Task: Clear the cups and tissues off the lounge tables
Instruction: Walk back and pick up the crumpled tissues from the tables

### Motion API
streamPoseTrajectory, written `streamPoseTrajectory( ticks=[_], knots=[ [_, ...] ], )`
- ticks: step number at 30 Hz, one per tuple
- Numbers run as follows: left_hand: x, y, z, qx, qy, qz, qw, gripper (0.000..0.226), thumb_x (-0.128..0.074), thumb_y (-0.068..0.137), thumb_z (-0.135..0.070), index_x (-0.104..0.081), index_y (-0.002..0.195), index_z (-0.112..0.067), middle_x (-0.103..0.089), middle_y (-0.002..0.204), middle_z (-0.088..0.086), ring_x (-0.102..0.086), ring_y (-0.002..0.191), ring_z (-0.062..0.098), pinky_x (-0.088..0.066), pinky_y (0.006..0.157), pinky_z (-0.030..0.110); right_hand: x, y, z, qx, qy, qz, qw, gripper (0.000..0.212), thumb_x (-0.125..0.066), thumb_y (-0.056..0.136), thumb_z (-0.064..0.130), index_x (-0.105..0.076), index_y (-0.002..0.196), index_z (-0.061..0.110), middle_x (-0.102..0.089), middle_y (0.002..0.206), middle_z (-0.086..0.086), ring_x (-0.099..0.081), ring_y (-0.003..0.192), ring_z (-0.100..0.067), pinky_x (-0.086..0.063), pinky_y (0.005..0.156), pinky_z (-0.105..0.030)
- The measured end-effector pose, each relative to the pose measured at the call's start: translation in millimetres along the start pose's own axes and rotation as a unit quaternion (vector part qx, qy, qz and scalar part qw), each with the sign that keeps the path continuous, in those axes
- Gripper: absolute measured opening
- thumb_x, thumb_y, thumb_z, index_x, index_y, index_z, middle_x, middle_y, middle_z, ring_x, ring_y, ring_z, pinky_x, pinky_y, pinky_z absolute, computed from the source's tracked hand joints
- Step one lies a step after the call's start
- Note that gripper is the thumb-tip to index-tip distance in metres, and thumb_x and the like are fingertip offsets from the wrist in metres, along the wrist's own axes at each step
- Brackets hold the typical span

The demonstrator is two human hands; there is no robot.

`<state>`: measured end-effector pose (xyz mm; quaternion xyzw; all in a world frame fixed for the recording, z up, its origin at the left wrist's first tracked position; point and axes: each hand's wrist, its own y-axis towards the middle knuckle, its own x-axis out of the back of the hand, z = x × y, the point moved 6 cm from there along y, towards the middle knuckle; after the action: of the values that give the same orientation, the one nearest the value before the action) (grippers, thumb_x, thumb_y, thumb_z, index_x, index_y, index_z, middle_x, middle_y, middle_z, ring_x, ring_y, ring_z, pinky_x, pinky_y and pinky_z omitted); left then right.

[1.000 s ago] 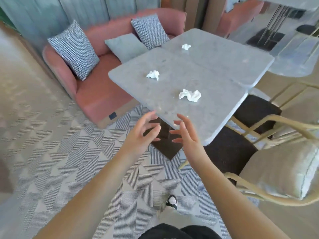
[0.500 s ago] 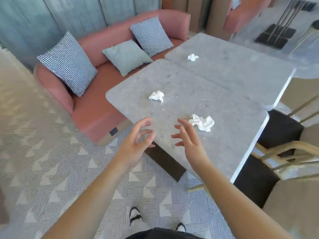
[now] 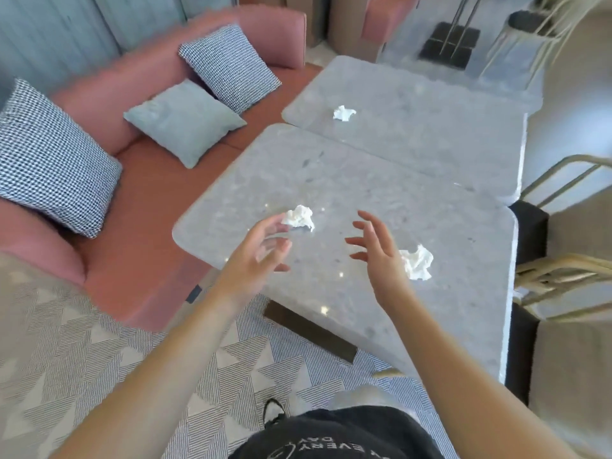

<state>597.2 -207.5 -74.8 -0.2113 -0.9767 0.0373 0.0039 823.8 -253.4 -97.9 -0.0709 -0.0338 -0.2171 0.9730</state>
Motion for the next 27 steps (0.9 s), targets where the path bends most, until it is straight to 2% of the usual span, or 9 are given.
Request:
streamPoseTrajectory(
  ticks=[4,6,9,14,16,18,22,24,27],
  knots=[
    [-13,54,11,0.018,-0.016,0.048,0.999,0.058,-0.067,0.081,-0.053,-0.055,0.135,-0.036,-0.062,0.134,-0.002,-0.064,0.119,0.009,-0.062,0.081,0.034,11,21,-9,-0.002,0.006,-0.069,0.998,0.029,-0.040,0.106,0.033,-0.065,0.112,0.048,-0.067,0.114,0.016,-0.070,0.095,-0.008,-0.053,0.073,-0.024],
    [-30,80,14,0.030,-0.021,0.075,0.997,0.059,-0.067,0.078,-0.053,-0.054,0.133,-0.036,-0.061,0.132,0.001,-0.064,0.116,0.009,-0.061,0.080,0.033,22,35,-15,-0.012,0.004,-0.097,0.995,0.030,-0.040,0.103,0.038,-0.065,0.108,0.054,-0.067,0.112,0.021,-0.069,0.095,-0.007,-0.052,0.073,-0.024],
    [-51,116,13,0.026,-0.008,0.113,0.993,0.057,-0.067,0.078,-0.054,-0.055,0.131,-0.038,-0.062,0.128,-0.005,-0.064,0.112,0.006,-0.059,0.079,0.030,38,61,-23,-0.026,0.013,-0.134,0.991,0.029,-0.040,0.100,0.044,-0.066,0.105,0.057,-0.067,0.113,0.017,-0.070,0.094,-0.007,-0.051,0.074,-0.026],
    [-56,171,9,0.032,0.039,0.150,0.987,0.052,-0.067,0.083,-0.055,-0.055,0.133,-0.046,-0.066,0.121,-0.022,-0.065,0.115,0.009,-0.060,0.079,0.033,43,108,-27,-0.038,0.042,-0.154,0.986,0.027,-0.042,0.101,0.042,-0.066,0.109,0.052,-0.065,0.121,0.012,-0.070,0.096,-0.007,-0.052,0.076,-0.028],
    [-49,196,10,0.031,0.093,0.142,0.985,0.052,-0.066,0.083,-0.057,-0.053,0.133,-0.049,-0.065,0.122,-0.023,-0.065,0.114,0.005,-0.061,0.083,0.038,35,123,-28,-0.040,0.043,-0.143,0.988,0.027,-0.042,0.102,0.041,-0.065,0.113,0.048,-0.065,0.123,0.012,-0.069,0.096,-0.005,-0.052,0.076,-0.026],
    [-41,219,19,0.016,0.169,0.116,0.979,0.054,-0.067,0.087,-0.051,-0.051,0.139,-0.042,-0.064,0.125,-0.016,-0.064,0.114,0.003,-0.057,0.092,0.036,25,135,-30,-0.045,0.040,-0.121,0.991,0.026,-0.041,0.105,0.039,-0.064,0.117,0.044,-0.063,0.125,0.012,-0.068,0.097,-0.003,-0.050,0.077,-0.025],
    [-29,250,58,0.003,0.349,0.094,0.932,0.054,-0.073,0.094,-0.016,-0.053,0.144,-0.016,-0.061,0.125,0.001,-0.061,0.115,0.020,-0.047,0.095,0.029,12,151,-36,-0.053,0.035,-0.099,0.993,0.025,-0.042,0.107,0.034,-0.062,0.117,0.044,-0.061,0.127,0.007,-0.067,0.098,-0.001,-0.050,0.076,-0.021],
    [-28,256,81,0.016,0.429,0.130,0.894,0.052,-0.075,0.090,-0.014,-0.057,0.139,-0.013,-0.058,0.131,0.009,-0.057,0.122,0.025,-0.040,0.098,0.026,8,158,-38,-0.056,0.025,-0.094,0.994,0.024,-0.043,0.106,0.035,-0.062,0.115,0.046,-0.062,0.126,0.006,-0.067,0.097,-0.001,-0.050,0.075,-0.020],
    [-22,264,112,0.039,0.503,0.176,0.845,0.057,-0.077,0.088,-0.023,-0.056,0.141,-0.018,-0.053,0.139,0.007,-0.051,0.130,0.029,-0.039,0.102,0.031,-1,170,-46,-0.071,0.018,-0.088,0.993,0.025,-0.043,0.107,0.032,-0.062,0.114,0.046,-0.061,0.127,0.005,-0.067,0.096,0.002,-0.050,0.074,-0.019]
  ],
)
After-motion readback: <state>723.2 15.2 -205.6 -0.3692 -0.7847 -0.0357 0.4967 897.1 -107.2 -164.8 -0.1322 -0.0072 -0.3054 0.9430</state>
